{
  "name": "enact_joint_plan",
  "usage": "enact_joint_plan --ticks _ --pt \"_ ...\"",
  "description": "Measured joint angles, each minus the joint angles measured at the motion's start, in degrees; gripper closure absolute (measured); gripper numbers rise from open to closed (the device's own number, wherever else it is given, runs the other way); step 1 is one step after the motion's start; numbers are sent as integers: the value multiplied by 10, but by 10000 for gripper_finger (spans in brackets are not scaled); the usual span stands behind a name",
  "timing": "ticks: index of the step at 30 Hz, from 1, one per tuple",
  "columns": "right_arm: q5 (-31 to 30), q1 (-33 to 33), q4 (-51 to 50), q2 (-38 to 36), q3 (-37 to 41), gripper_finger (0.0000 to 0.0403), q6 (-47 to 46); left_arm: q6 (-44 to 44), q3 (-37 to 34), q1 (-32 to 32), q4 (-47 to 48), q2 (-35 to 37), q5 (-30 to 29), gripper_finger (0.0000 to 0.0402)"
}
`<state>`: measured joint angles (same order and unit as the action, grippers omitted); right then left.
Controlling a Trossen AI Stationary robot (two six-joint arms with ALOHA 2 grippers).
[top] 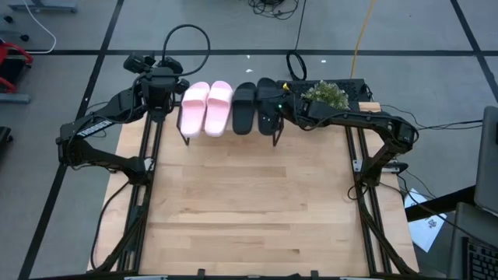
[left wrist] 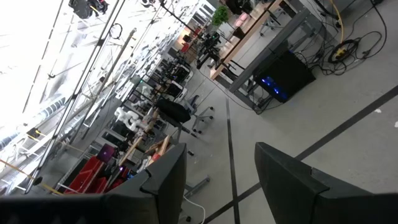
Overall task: Pick and place slides into the shelf
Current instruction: Put the black slipper on the shelf
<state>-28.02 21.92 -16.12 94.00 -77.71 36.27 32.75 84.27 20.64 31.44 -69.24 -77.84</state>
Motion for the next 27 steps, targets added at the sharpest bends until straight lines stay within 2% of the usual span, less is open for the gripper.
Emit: enact_joint_plan --ticks 20,27 --pt "42 11 -9 0 1 391 20 0 0 0 0 0 0 204" --pt "57 11 -11 0 1 358 21 0 0 0 0 0 0 204"
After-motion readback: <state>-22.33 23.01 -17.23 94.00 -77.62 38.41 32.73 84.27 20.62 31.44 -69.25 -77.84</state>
